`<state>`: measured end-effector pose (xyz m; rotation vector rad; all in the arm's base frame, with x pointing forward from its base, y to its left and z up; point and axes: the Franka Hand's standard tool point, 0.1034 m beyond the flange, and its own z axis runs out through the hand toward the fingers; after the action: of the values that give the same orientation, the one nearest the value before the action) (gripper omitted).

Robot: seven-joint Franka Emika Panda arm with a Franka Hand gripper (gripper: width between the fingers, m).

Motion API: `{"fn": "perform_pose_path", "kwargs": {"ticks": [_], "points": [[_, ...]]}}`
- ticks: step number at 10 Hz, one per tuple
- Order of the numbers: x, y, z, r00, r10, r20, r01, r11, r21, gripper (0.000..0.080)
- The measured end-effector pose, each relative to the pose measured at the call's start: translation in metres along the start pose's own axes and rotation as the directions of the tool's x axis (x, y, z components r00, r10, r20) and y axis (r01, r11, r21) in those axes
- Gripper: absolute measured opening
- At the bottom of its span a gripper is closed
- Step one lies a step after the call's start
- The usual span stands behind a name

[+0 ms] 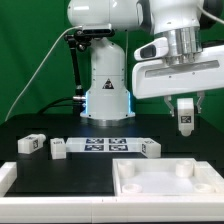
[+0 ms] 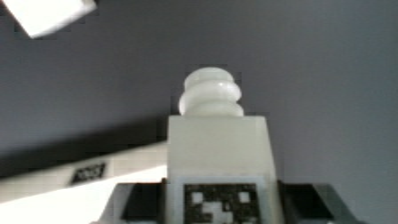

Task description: Assemble one leg

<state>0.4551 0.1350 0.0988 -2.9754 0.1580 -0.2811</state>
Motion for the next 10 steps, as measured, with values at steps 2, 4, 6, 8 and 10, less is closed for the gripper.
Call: {"fn": "perform_pose_path", "kwargs": {"ticks": [2,4,6,8,10], "points": [[0.02,-0.004,-0.004,0.973,-0.121,-0.194,0.124,0.992,0.001,0.0287],[0.041,0.005,-0.009,0.953,-0.224,-0.206,0.222,0.974,-0.035,0.0287],[0.041,0.005,-0.007,0.951,-0.23,-0.206,0.228,0.973,-0.035,0.0287],[0.041,0.005,-0.007,0.951,-0.23,-0.206,0.228,0.973,-0.035,0.0287],[0.051,0.007,-0.002,0.938,-0.28,-0.207,0.276,0.96,-0.047,0.0287]]}}
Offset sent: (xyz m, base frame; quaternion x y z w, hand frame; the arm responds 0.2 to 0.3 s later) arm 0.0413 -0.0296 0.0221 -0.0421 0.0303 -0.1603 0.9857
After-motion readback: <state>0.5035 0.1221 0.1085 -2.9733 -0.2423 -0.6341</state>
